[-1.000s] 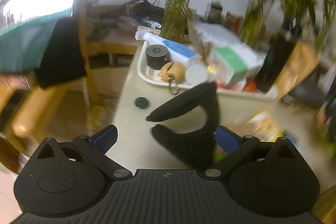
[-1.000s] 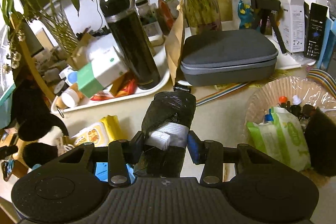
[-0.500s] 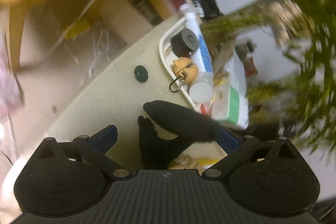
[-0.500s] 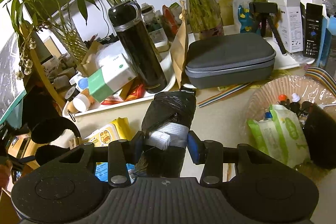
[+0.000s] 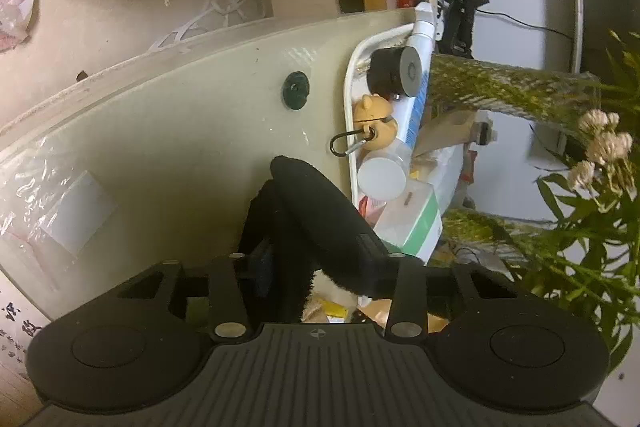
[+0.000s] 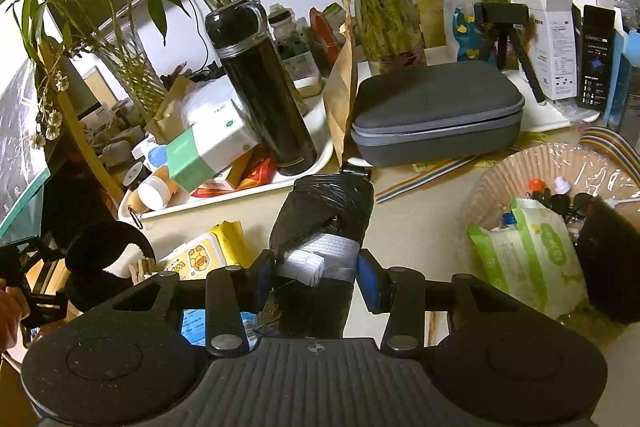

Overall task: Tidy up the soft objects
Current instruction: 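Grasp the black foam pad with the left gripper while the right gripper holds the bundle, then carry the bundle and foam pad over the cardboard box with both grippers, then open both grippers to drop the bundle and foam pad into the box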

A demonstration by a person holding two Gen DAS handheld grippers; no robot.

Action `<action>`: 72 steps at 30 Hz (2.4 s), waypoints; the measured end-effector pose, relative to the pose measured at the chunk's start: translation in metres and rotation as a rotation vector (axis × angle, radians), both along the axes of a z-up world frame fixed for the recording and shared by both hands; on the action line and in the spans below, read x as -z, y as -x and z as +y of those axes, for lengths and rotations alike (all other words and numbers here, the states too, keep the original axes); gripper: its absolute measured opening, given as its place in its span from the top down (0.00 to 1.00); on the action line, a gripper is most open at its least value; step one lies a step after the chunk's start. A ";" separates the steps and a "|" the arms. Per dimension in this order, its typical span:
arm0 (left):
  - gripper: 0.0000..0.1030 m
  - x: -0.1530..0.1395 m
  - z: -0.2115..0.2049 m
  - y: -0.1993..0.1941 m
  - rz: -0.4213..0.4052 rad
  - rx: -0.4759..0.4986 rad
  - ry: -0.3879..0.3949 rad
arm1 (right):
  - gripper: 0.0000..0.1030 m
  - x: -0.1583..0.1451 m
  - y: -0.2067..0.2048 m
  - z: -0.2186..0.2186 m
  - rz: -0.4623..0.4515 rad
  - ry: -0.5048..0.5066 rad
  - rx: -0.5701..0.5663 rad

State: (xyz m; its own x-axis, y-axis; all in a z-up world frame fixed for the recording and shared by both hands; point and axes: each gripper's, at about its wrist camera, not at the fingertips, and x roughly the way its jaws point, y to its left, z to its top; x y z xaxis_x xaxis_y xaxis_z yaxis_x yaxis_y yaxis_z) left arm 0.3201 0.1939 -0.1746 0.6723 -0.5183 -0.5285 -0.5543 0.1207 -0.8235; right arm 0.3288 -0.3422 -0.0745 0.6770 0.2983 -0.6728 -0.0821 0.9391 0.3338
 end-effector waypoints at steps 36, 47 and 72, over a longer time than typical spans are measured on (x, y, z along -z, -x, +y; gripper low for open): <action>0.77 -0.205 -0.101 0.104 -0.564 0.391 -0.765 | 0.54 -0.108 0.102 0.047 -0.158 0.082 -0.214; 0.77 -0.253 -0.130 0.169 -0.682 0.480 -0.843 | 0.54 -0.135 0.160 0.058 -0.164 0.073 -0.277; 0.75 -0.227 -0.190 0.173 -0.304 0.865 -0.864 | 0.54 -0.086 0.186 0.092 0.107 0.141 -0.321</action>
State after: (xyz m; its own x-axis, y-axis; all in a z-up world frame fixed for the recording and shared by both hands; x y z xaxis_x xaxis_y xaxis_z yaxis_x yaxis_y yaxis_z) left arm 0.1467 0.0038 0.0525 0.4398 -0.4119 -0.7980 0.1724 0.9108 -0.3751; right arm 0.1428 -0.2498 0.0110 0.4874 0.3837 -0.7844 -0.3518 0.9084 0.2257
